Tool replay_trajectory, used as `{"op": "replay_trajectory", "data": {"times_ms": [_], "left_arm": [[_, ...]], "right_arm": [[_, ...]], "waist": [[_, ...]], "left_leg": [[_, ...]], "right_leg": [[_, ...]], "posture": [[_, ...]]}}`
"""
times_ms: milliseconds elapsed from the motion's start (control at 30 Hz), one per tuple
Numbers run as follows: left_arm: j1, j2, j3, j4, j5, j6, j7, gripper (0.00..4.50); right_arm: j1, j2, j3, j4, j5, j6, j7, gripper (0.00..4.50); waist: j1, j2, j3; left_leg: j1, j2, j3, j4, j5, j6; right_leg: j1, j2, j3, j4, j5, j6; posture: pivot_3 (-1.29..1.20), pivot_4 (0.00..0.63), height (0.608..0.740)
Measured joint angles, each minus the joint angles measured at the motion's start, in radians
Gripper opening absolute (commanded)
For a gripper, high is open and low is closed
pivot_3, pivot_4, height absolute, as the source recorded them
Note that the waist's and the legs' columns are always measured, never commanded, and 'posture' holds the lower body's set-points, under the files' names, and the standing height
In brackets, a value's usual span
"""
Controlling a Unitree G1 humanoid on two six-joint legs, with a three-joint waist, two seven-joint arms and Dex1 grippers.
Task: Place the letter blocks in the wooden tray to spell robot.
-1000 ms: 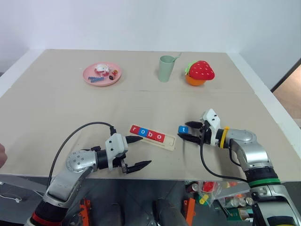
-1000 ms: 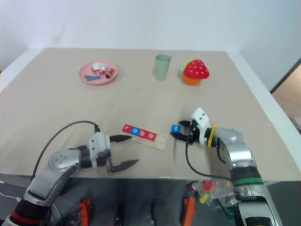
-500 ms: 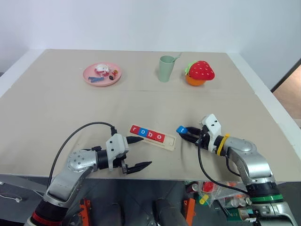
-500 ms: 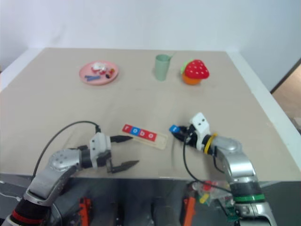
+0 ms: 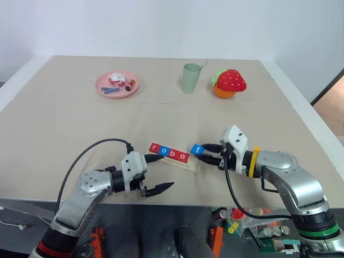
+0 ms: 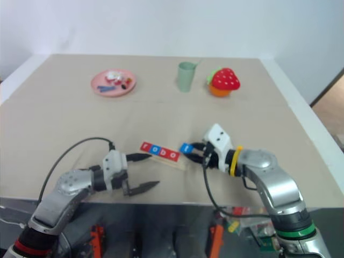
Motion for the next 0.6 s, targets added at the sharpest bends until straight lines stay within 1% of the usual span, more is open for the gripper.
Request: {"op": "replay_trajectory", "data": {"times_ms": [233,467,600], "left_arm": [[0.002,0.0,0.0,0.0,0.0,0.0,0.009,4.5],[0.009,0.003,0.0,-0.003,-0.001,0.0,0.02,4.5],[0.014,0.005,0.001,-0.006,-0.001,0.0,0.023,4.5]], "right_arm": [[0.0,-0.015,0.036,0.071,-0.03,-0.058,0.049,1.19],[-0.031,-0.013,0.076,0.194,-0.078,-0.147,0.101,1.19],[-0.045,-0.006,0.078,0.211,-0.086,-0.167,0.119,1.19]], "waist": [[0.0,0.0,0.0],[0.0,0.0,0.0],[0.0,0.0,0.0]], "left_leg": [[0.0,0.0,0.0,0.0,0.0,0.0],[0.0,0.0,0.0,0.0,0.0,0.0],[0.0,0.0,0.0,0.0,0.0,0.0]], "right_leg": [[0.0,0.0,0.0,0.0,0.0,0.0],[0.0,0.0,0.0,0.0,0.0,0.0],[0.0,0.0,0.0,0.0,0.0,0.0]], "posture": [[0.0,0.15,0.74],[0.0,0.15,0.74],[0.0,0.15,0.74]]}}
